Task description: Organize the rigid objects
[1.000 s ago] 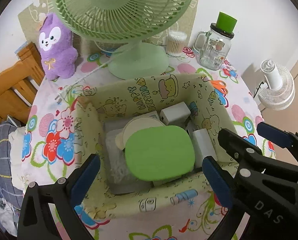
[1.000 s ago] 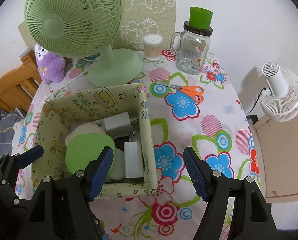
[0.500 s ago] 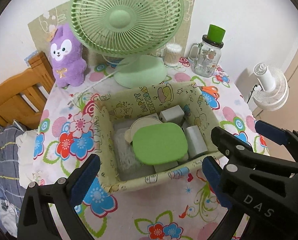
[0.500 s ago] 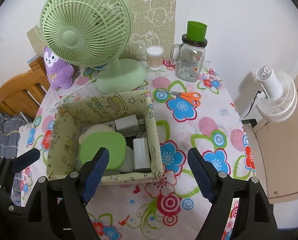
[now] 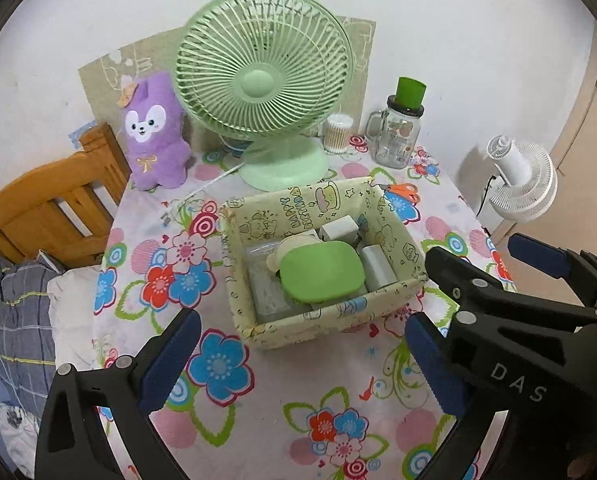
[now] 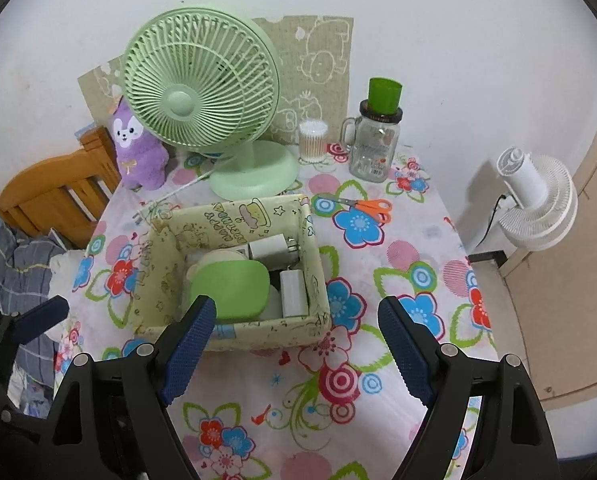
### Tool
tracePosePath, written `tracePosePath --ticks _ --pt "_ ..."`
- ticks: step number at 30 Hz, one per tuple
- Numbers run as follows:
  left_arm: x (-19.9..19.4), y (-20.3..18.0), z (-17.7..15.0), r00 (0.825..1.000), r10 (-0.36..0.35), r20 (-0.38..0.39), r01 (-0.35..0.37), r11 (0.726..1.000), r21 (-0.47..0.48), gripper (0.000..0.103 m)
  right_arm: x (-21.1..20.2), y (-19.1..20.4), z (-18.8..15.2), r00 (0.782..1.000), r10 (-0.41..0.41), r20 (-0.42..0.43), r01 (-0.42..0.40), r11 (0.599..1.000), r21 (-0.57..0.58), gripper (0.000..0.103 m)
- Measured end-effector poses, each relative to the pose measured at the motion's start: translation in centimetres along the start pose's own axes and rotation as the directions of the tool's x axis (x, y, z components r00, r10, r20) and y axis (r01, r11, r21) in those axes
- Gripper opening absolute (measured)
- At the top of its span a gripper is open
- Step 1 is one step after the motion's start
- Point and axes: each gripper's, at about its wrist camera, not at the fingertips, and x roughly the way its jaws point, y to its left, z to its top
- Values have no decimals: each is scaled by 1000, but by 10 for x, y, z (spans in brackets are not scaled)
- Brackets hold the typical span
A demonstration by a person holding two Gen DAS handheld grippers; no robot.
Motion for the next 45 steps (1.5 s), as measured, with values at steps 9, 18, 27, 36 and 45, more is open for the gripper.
tracePosePath --ticks 9,18,27,36,45 --pt "-34 9 -13 999 -4 42 3 1000 20 103 -42 2 -15 998 -27 50 26 999 23 85" --pt "-63 4 -17 997 8 71 -9 1000 9 103 -75 -6 -21 996 -17 93 13 999 47 86" --pt "-102 -1 -16 992 55 113 -48 997 -67 103 -116 -27 -16 989 -12 150 7 1000 29 86" --pt "-127 -2 -20 983 117 144 -97 986 -137 103 -139 -37 -17 981 -3 196 1 1000 7 86" --pt "-148 -12 -26 981 69 179 -47 991 -122 103 -163 -44 -26 976 -14 217 11 1000 18 90"
